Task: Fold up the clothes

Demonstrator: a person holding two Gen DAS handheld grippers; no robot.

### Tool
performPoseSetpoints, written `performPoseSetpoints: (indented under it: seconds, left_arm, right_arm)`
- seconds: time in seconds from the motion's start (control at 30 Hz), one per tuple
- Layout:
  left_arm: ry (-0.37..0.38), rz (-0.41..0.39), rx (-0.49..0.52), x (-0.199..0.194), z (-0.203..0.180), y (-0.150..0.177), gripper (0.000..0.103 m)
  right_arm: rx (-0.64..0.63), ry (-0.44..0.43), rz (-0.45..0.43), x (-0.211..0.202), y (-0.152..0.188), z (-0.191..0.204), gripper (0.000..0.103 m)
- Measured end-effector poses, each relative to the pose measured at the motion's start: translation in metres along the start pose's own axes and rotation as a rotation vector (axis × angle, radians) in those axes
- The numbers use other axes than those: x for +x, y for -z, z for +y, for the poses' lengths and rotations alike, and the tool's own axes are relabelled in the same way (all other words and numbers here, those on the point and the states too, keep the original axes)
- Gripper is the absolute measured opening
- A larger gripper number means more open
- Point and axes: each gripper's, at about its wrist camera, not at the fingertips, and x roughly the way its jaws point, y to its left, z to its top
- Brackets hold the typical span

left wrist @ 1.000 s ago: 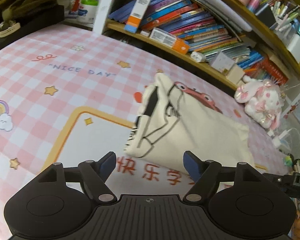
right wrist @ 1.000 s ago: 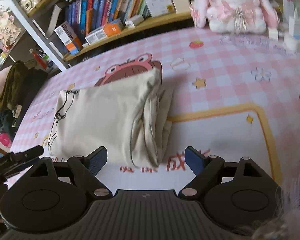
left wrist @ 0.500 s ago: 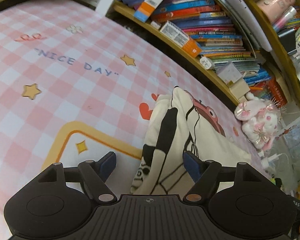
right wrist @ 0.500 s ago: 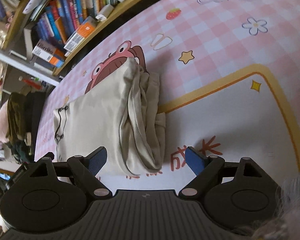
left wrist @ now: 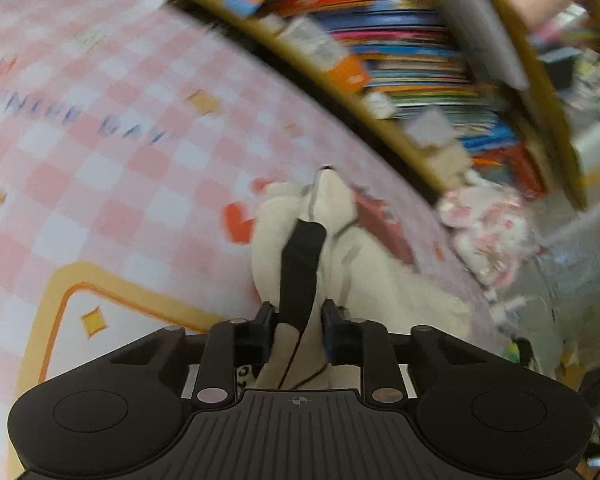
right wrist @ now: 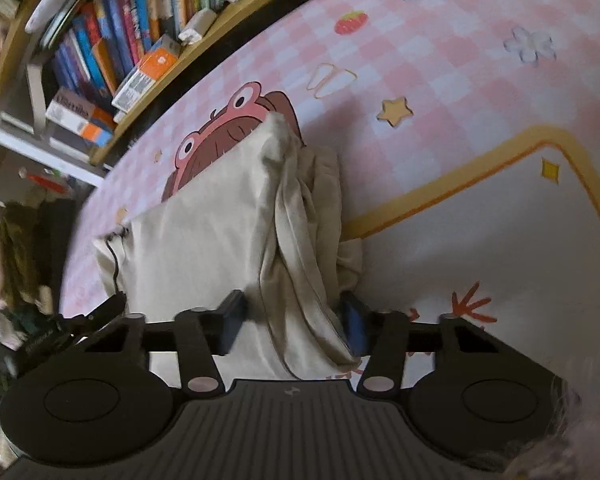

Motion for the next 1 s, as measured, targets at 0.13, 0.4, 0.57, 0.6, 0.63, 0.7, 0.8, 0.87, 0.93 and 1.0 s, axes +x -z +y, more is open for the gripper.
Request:
performPoseSetpoints:
  seconds: [0.13, 0.4, 0.57, 0.6, 0.63, 0.7, 0.8, 0.87, 0.93, 1.0]
  left_arm:
    - [0.002, 0.014, 0.073, -0.003, -0.009, 0.002, 0.023]
    - [0.006, 0.063, -0.036, 0.008, 0.023, -0.003, 0.047]
    - [0.038, 0.046, -0.05, 0.011, 0.022, -0.002, 0.052]
    - [0.036, 0.044, -0.053, 0.012, 0.02, -0.001, 0.049]
    - [0.033, 0.042, -0.056, 0.013, 0.018, -0.001, 0.049]
    - [0.013, 0.035, -0.024, 0.012, 0.01, 0.0, 0.027]
    - [0.014, 0.012, 0.059, 0.003, -0.006, 0.002, 0.021]
    - [0.01, 0.016, 0.111, 0.002, -0.015, 0.002, 0.022]
    - [-0.001, 0.033, 0.106, 0.006, -0.011, 0.0, 0.022]
    - [0.011, 0.045, 0.066, 0.008, -0.002, -0.002, 0.024]
  right_arm:
    - [-0.086, -0.011, -0.055, -0.013, 0.006, 0.011, 0.027]
    - [0.022, -0.006, -0.017, -0.006, 0.003, -0.003, 0.039]
    - [0.078, -0.004, -0.007, 0.001, 0.002, -0.009, 0.056]
    - [0.089, -0.009, -0.009, 0.003, 0.001, -0.009, 0.057]
    - [0.1, -0.013, -0.01, 0.004, 0.001, -0.01, 0.058]
    - [0.085, -0.023, 0.001, 0.007, 0.0, -0.005, 0.046]
    - [-0.027, 0.0, -0.028, 0.003, 0.003, 0.013, 0.029]
    - [-0.134, 0.005, -0.071, -0.006, 0.007, 0.027, 0.027]
    - [-0.159, -0.005, -0.074, -0.009, 0.007, 0.027, 0.026]
    - [-0.128, -0.004, -0.047, -0.006, 0.004, 0.019, 0.026]
